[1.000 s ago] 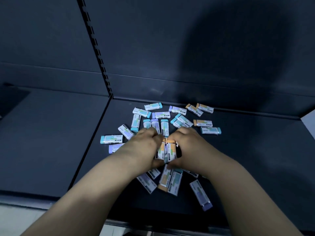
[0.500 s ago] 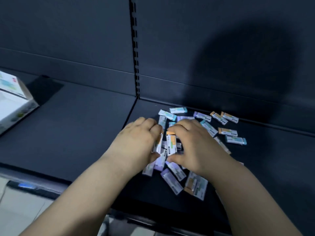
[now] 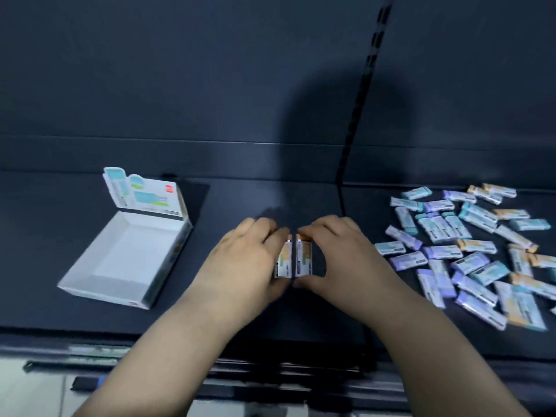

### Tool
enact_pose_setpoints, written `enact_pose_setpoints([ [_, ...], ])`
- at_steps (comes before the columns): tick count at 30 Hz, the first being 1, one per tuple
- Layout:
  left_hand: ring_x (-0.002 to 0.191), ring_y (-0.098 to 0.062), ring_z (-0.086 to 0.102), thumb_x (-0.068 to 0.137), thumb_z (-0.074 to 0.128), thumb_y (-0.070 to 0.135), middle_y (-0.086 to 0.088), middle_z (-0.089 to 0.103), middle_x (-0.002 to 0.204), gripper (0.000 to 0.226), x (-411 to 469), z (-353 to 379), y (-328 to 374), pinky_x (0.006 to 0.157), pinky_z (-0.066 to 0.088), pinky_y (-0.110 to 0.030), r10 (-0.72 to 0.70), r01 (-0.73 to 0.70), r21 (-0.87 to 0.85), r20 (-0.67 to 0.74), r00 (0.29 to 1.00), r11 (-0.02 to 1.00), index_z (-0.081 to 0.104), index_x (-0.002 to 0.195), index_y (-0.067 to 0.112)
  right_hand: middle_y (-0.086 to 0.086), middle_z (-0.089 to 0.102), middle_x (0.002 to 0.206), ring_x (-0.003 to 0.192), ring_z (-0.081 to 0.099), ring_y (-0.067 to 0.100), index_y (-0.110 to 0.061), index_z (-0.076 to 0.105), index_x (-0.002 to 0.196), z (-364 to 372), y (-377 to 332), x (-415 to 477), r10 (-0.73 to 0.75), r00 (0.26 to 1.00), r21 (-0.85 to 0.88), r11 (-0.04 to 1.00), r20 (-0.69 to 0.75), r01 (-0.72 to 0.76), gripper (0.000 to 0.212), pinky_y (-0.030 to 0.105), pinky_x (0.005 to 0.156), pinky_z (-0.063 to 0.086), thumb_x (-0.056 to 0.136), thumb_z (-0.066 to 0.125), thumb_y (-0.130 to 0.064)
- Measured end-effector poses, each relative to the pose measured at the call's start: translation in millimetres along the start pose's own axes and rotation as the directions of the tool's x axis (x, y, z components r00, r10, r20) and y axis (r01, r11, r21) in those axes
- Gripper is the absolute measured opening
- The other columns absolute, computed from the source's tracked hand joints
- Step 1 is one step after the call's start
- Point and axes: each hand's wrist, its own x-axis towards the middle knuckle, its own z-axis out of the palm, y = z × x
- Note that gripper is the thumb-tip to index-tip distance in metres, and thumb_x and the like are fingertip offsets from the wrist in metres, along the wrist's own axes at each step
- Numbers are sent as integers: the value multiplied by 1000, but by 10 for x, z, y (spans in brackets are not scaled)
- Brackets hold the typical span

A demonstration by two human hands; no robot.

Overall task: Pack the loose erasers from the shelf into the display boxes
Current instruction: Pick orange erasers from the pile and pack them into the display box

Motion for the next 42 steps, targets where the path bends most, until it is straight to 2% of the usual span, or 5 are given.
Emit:
enact_pose_setpoints([
  [11, 85, -31, 63, 49, 88, 32, -9, 64, 96, 72, -266, -164, -467, 75, 55, -39, -89, 89, -16, -7, 996, 996, 65, 111, 5, -14, 40, 122, 114, 32, 5, -27, 43, 131, 180, -375, 148, 1, 1000, 59, 998, 25, -3, 71, 15, 99, 28, 70, 74, -45],
  [24, 90, -31, 58, 58, 85, 36, -6, 63, 100, 58, -805, -465, -1707, 80, 50, -39, -382, 377, 99, 29, 924, 921, 66, 107, 11, -19, 38, 121, 114, 29, 0, -31, 43, 129, 479, -1030, 649, -99, 994, 118, 989, 42, 94, 67, 13, 97, 26, 71, 73, -46],
  [32, 106, -14, 49, 75, 67, 48, 6, 36, 119, 56, -858, -477, -2165, 87, 40, -22, -269, 286, -32, 255, 929, 958, 48, 123, 25, -13, 39, 126, 117, 29, 6, -28, 42, 131, 911, -1741, 1016, -26, 999, 65, 998, 28, 24, 68, 17, 100, 28, 72, 70, -49],
  [38, 102, -11, 44, 77, 61, 54, 4, 27, 106, 58, -924, -371, -2179, 82, 34, -16, -161, 182, -59, 267, 950, 981, 43, 119, 19, -6, 44, 126, 120, 34, 14, -22, 47, 128, 1191, -1868, 1098, 79, 990, -45, 996, 116, -74, 67, 23, 103, 30, 69, 76, -37],
  [42, 103, -12, 45, 78, 59, 56, 1, 30, 115, 61, -918, -353, -2131, 85, 37, -19, -139, 157, -48, 269, 953, 986, 40, 122, 17, -5, 46, 123, 118, 35, 13, -21, 50, 126, 1200, -1793, 1030, 124, 985, -36, 992, 121, -121, 68, 18, 97, 29, 66, 78, -31],
])
